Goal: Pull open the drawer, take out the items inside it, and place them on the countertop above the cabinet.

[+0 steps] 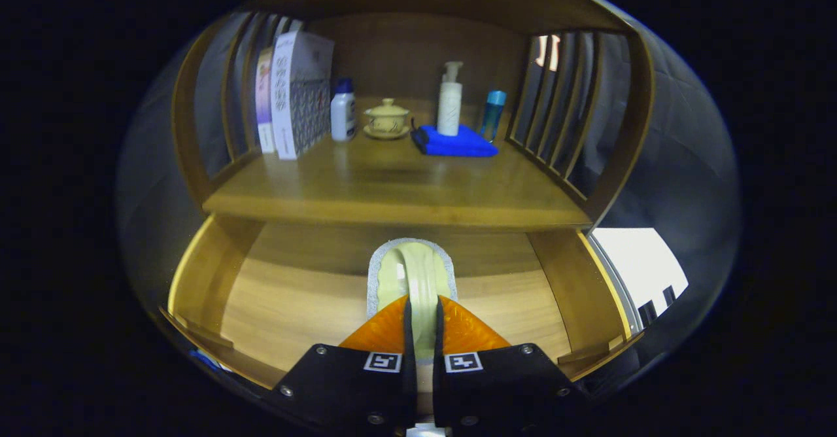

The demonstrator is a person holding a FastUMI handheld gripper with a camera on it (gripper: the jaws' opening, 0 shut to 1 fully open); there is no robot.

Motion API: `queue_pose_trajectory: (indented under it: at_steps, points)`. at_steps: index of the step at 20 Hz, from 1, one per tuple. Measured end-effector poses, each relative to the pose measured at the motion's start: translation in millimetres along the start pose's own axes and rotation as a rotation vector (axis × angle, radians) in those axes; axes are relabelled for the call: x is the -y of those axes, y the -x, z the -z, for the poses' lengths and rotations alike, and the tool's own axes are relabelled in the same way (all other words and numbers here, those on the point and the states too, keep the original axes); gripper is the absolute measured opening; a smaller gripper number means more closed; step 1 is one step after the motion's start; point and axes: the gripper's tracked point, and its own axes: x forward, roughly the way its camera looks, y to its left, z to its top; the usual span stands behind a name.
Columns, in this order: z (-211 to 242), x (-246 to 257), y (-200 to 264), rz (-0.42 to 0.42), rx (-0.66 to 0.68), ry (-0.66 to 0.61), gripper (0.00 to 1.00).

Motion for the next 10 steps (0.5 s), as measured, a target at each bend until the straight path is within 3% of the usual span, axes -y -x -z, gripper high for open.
queue_pose_trajectory:
  at_steps: [6,10]
  points:
    - [-49,5,7,-0.048,0.104,-0.149,0.1]
    - [-90,9,0,-0.048,0.169,-0.136,0.1]
